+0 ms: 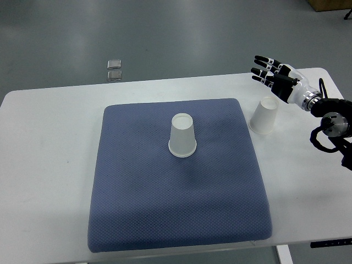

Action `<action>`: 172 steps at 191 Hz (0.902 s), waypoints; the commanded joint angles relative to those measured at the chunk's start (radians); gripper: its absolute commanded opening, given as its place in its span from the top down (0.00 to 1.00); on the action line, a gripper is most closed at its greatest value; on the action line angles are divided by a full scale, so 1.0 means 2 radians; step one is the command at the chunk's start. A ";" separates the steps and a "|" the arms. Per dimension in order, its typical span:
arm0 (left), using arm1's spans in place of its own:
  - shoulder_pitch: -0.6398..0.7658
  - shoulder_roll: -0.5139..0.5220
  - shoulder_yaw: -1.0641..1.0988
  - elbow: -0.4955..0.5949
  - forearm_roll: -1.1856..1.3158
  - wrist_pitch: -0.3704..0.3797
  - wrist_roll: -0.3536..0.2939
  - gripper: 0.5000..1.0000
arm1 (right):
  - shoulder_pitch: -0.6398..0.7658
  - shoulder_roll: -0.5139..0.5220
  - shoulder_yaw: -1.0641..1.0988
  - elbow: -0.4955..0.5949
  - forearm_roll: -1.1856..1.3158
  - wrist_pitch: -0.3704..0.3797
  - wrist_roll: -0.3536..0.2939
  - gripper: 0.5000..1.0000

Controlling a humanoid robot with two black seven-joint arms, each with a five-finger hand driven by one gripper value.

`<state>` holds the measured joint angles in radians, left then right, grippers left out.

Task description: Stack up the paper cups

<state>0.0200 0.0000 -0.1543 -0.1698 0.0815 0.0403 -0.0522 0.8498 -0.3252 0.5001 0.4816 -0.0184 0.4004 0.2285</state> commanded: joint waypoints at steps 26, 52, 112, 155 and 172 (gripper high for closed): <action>0.004 0.000 -0.003 -0.002 -0.002 -0.001 0.000 0.00 | 0.000 0.000 0.000 0.000 0.000 0.000 0.000 0.17; 0.004 0.000 -0.003 -0.001 -0.002 0.000 0.000 0.00 | 0.000 0.000 0.000 0.000 0.000 0.001 0.000 0.17; 0.003 0.000 0.000 0.005 -0.001 0.001 0.000 0.00 | 0.000 -0.001 0.001 0.000 0.000 0.002 0.000 0.17; 0.003 0.000 0.000 0.005 -0.002 0.001 0.000 0.00 | 0.000 -0.002 0.001 0.000 0.000 0.004 0.001 0.17; 0.003 0.000 0.000 0.006 -0.002 0.001 0.000 0.00 | 0.000 -0.002 0.000 0.000 -0.001 0.005 0.001 0.17</action>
<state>0.0261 0.0000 -0.1548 -0.1582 0.0793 0.0415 -0.0521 0.8498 -0.3294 0.5016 0.4816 -0.0184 0.4080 0.2296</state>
